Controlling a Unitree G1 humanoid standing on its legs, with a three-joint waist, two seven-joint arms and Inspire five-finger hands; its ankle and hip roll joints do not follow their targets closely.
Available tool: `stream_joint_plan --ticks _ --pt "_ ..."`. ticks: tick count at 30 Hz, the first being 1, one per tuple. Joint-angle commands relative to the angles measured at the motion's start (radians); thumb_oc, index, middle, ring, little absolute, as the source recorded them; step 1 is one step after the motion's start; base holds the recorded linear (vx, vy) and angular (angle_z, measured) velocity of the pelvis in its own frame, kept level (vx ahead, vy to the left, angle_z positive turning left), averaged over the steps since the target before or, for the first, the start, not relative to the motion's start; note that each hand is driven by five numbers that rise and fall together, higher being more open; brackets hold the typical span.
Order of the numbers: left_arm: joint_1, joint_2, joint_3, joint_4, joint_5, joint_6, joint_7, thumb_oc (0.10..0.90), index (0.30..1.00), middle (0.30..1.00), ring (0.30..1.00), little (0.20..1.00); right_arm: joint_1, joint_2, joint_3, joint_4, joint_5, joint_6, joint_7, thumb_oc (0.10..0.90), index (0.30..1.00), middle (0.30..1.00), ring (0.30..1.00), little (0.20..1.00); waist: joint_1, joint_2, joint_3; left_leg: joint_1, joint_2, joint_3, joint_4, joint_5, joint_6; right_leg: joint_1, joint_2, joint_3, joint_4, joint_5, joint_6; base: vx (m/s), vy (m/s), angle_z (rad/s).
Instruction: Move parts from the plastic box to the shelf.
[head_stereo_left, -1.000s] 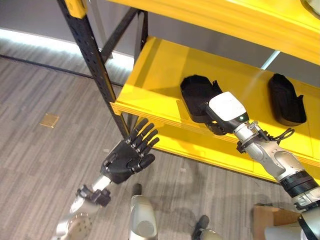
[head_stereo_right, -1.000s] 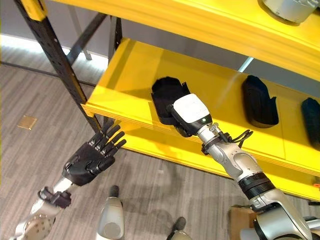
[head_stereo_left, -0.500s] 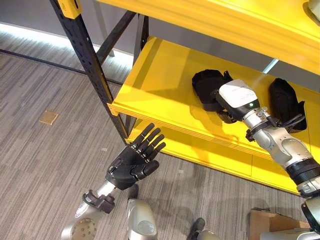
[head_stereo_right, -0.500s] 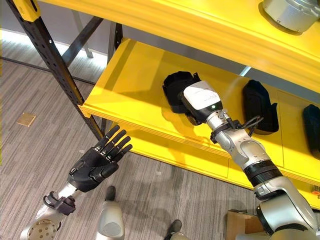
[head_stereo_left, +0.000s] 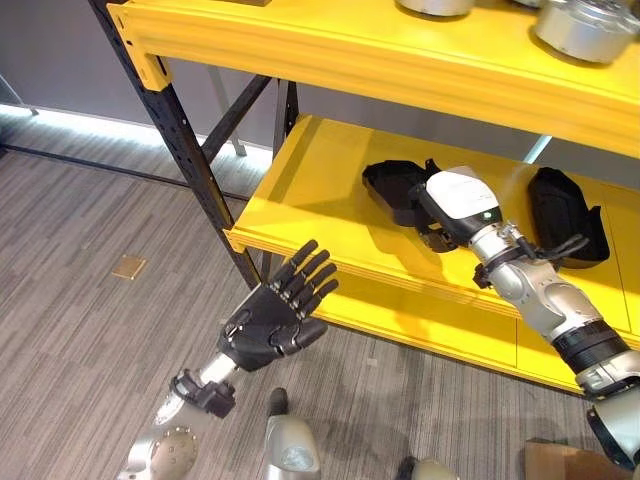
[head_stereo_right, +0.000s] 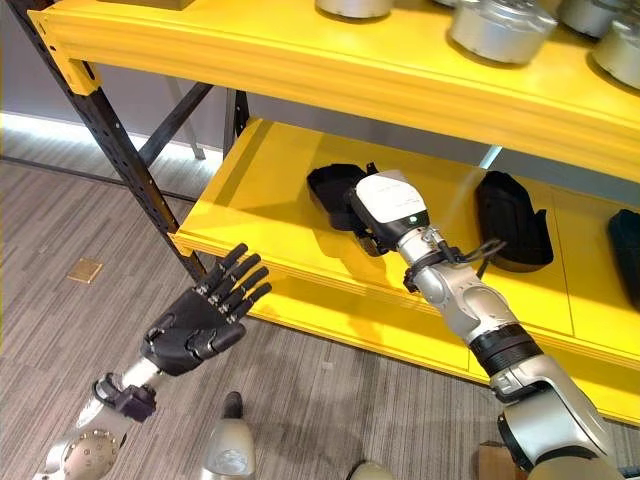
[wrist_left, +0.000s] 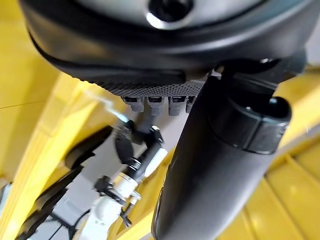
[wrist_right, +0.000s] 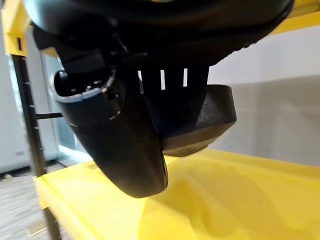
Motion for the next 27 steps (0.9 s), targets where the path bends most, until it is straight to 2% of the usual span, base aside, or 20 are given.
stream_joint_plan --ticks 1,2,3,4,6,8,10,14,19,20,27 --pt "-0.029 -0.014 0.005 -0.083 0.000 -0.067 -0.081 0.900 1.000 1.000 1.000 1.000 -0.130 0.007 -0.002 -0.049 0.102 0.008 -0.063 0.400 0.300 0.300 0.300 0.300 0.007 -0.009 -0.097 0.028 -0.038 0.002 -0.030 -0.041 -0.043 0.099 0.146 0.011 -0.241 0.143 -0.044 0.24 0.076 -0.06" --pt "-0.026 -0.012 0.008 -0.086 -0.002 -0.065 -0.083 0.900 1.000 1.000 1.000 1.000 -0.129 0.009 0.001 -0.049 0.115 0.008 -0.060 0.400 0.300 0.300 0.300 0.300 0.011 -0.007 -0.098 0.035 -0.041 -0.002 -0.083 -0.020 -0.046 0.106 0.153 0.014 -0.244 0.141 -0.042 0.43 0.150 -0.14" --pt "-0.014 -0.008 0.020 -0.097 -0.002 -0.045 -0.095 0.900 1.000 1.000 1.000 1.000 -0.126 0.024 0.007 -0.052 0.107 0.006 -0.050 0.400 0.300 0.300 0.300 0.300 0.032 -0.004 -0.105 0.041 -0.043 -0.034 -0.234 0.052 -0.053 0.134 0.175 0.020 -0.259 0.139 -0.038 0.33 0.109 -0.16" --pt "-0.009 -0.008 0.023 -0.098 -0.003 -0.039 -0.098 0.900 1.000 1.000 1.000 1.000 -0.124 0.026 0.007 -0.051 0.101 0.006 -0.047 0.400 0.300 0.300 0.300 0.300 0.036 -0.006 -0.103 0.046 -0.041 -0.041 -0.274 0.069 -0.054 0.143 0.174 0.023 -0.259 0.136 -0.037 0.48 0.180 -0.29" --pt "0.007 -0.026 0.032 -0.094 -0.017 0.023 -0.127 0.900 1.000 1.000 1.000 1.000 -0.120 0.027 0.011 -0.047 0.130 0.027 -0.015 0.400 0.300 0.300 0.300 0.300 0.056 -0.016 -0.102 0.024 -0.028 -0.080 -0.377 0.087 -0.048 0.167 0.170 0.040 -0.246 0.128 -0.039 0.41 0.189 -0.45" --pt "0.011 -0.036 0.036 -0.079 -0.007 0.034 -0.147 0.900 1.000 1.000 1.000 1.000 -0.127 0.027 0.020 -0.043 0.142 0.033 -0.001 0.400 0.300 0.300 0.300 0.300 0.058 -0.019 -0.100 0.029 -0.031 -0.081 -0.383 0.073 -0.047 0.175 0.165 0.045 -0.218 0.108 -0.038 0.27 0.173 -0.27" --pt "0.027 -0.044 0.044 -0.075 0.011 0.041 -0.163 0.900 1.000 1.000 1.000 1.000 -0.121 0.044 0.031 -0.044 0.144 0.038 0.014 0.400 0.300 0.300 0.300 0.300 0.065 -0.020 -0.109 0.065 -0.040 -0.115 -0.386 0.037 -0.036 0.177 0.165 0.058 -0.165 0.074 -0.041 0.27 0.196 -0.39" --pt "0.015 -0.051 0.043 -0.073 0.021 0.071 -0.163 0.900 1.000 1.000 1.000 1.000 -0.088 0.073 0.023 -0.056 0.133 0.072 0.020 0.400 0.300 0.300 0.300 0.300 0.054 -0.023 -0.120 0.112 -0.063 -0.104 -0.347 -0.026 -0.023 0.173 0.159 0.050 -0.114 0.047 -0.046 0.20 0.161 -0.37" --pt "0.002 -0.056 0.034 -0.051 0.047 0.101 -0.226 0.900 1.000 1.000 1.000 1.000 -0.043 0.074 0.007 -0.044 0.105 0.078 0.041 0.400 0.300 0.300 0.300 0.300 0.047 -0.032 -0.133 0.127 -0.123 -0.108 -0.303 -0.080 -0.010 0.175 0.140 0.030 -0.148 0.074 -0.041 0.22 0.229 0.13" --pt "0.009 -0.049 0.031 -0.056 0.050 0.097 -0.224 0.900 1.000 1.000 1.000 1.000 -0.024 0.065 -0.009 -0.052 0.101 0.076 0.037 0.400 0.300 0.300 0.300 0.300 0.044 -0.033 -0.139 0.136 -0.155 -0.115 -0.298 -0.105 0.001 0.172 0.126 0.027 -0.174 0.089 -0.036 0.23 0.251 0.18" --pt "0.042 -0.032 0.041 -0.077 0.010 0.111 -0.220 0.900 1.000 1.000 1.000 1.000 0.012 0.067 -0.064 -0.048 0.110 0.086 -0.009 0.400 0.300 0.300 0.300 0.300 0.066 -0.037 -0.142 0.133 -0.212 -0.125 -0.260 -0.168 0.029 0.168 0.092 0.011 -0.199 0.103 -0.023 0.15 0.150 0.00"
